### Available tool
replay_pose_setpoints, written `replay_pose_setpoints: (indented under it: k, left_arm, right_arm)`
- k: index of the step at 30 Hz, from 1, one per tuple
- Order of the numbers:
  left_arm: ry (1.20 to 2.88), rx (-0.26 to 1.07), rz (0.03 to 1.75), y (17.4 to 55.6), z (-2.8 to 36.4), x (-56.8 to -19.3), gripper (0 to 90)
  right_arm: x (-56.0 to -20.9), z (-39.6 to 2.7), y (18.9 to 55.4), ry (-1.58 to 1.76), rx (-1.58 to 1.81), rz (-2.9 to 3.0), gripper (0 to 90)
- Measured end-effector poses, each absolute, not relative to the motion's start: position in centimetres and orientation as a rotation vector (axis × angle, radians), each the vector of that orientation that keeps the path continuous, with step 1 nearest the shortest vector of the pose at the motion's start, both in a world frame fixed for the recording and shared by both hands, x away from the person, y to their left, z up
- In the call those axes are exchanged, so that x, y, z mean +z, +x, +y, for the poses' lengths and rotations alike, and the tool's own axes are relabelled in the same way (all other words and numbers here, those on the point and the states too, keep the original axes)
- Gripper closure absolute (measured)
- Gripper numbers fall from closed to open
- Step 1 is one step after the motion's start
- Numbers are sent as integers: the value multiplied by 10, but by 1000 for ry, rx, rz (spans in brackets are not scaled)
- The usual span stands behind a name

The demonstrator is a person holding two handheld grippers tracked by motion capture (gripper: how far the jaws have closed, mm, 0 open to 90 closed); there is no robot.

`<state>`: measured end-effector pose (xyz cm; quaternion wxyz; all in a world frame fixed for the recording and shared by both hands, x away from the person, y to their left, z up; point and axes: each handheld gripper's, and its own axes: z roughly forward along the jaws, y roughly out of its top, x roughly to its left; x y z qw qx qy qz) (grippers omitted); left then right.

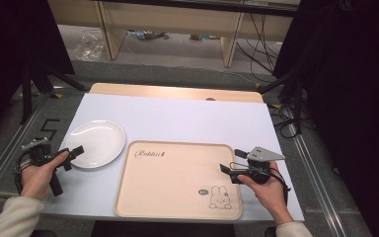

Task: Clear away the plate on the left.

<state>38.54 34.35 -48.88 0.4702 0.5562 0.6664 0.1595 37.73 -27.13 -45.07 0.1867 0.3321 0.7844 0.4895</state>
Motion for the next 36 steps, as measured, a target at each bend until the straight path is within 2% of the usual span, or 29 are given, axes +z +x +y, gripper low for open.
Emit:
replay_pose_setpoints:
  k: [8,18,27,32,34,36]
  left_arm:
    - [1281,361,1659,388,352,-490,340]
    - [1276,400,1722,386,358,-490,324]
    - [1278,356,1763,388,363,-496,336]
    - [1241,288,1790,390,366,-501,389]
    - [1195,218,1780,391,368,-504,447]
    - [1189,209,1785,392,369,-505,482]
  right_arm:
    - [-450,-271,377,938,1378,2213,190]
    - [-451,-272,378,925,1380,2218,190]
    - [-450,-271,377,939,1378,2217,190]
    - [-450,-273,378,910,1366,2209,190]
    - [-451,-271,377,934,1376,2212,190]
    - [-450,-272,378,913,1367,2210,190]
